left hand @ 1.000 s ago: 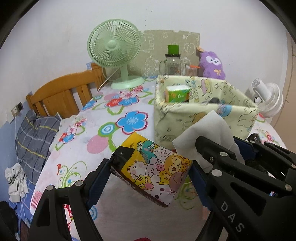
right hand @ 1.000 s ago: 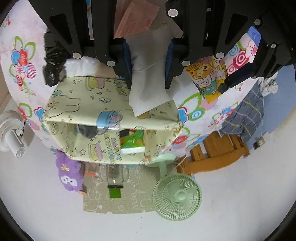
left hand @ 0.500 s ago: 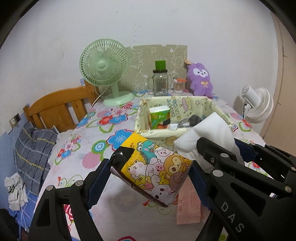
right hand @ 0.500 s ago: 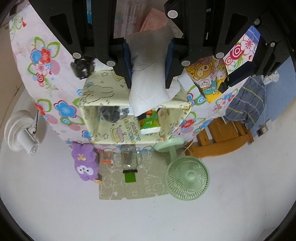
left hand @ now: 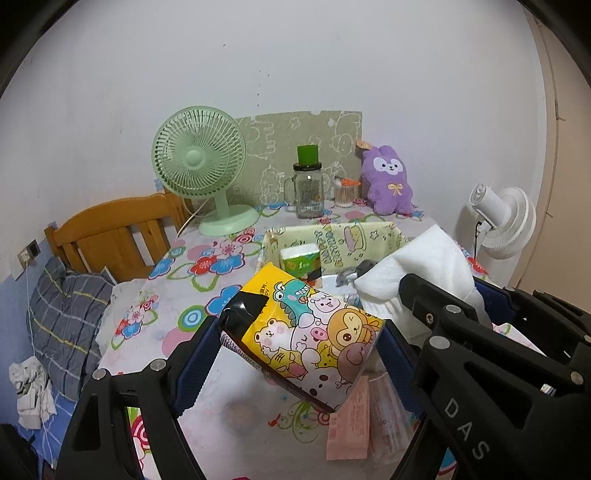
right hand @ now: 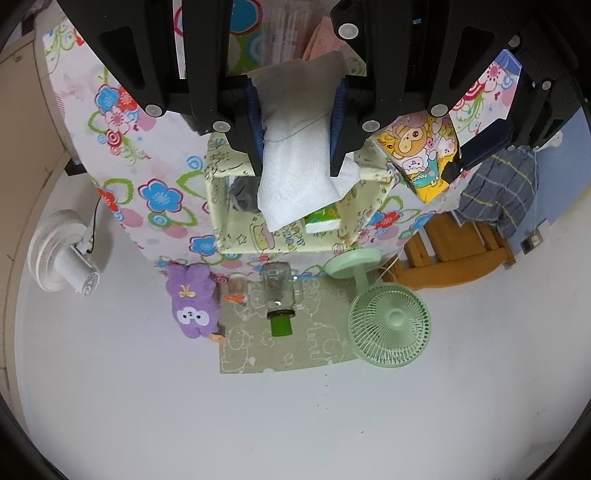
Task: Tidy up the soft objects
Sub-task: 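Carry yellow tissue pack and white cloth up over the fabric box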
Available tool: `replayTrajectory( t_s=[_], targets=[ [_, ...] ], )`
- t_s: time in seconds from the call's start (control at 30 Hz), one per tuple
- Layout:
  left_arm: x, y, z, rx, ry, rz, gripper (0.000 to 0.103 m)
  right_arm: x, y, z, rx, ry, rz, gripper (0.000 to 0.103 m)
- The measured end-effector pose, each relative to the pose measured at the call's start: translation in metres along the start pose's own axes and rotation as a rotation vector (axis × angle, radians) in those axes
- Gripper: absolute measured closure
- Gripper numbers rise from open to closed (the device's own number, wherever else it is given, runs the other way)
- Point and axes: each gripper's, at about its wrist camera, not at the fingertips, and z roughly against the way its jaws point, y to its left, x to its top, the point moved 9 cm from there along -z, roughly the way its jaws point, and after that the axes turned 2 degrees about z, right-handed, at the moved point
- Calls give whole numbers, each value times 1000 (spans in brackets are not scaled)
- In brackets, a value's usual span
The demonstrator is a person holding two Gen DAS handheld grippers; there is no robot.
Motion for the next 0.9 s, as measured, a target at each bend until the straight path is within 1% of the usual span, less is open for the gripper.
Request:
replayTrajectory(
  t_s=[0.53, 0.9],
  targets=[
    [26, -14, 4, -43, -41, -4, 17, 25, -14, 10, -32, -36, -16, 69],
    [41, -19, -11, -55, -59, 7, 17, 39, -21, -4, -22, -51, -26, 69]
  ],
)
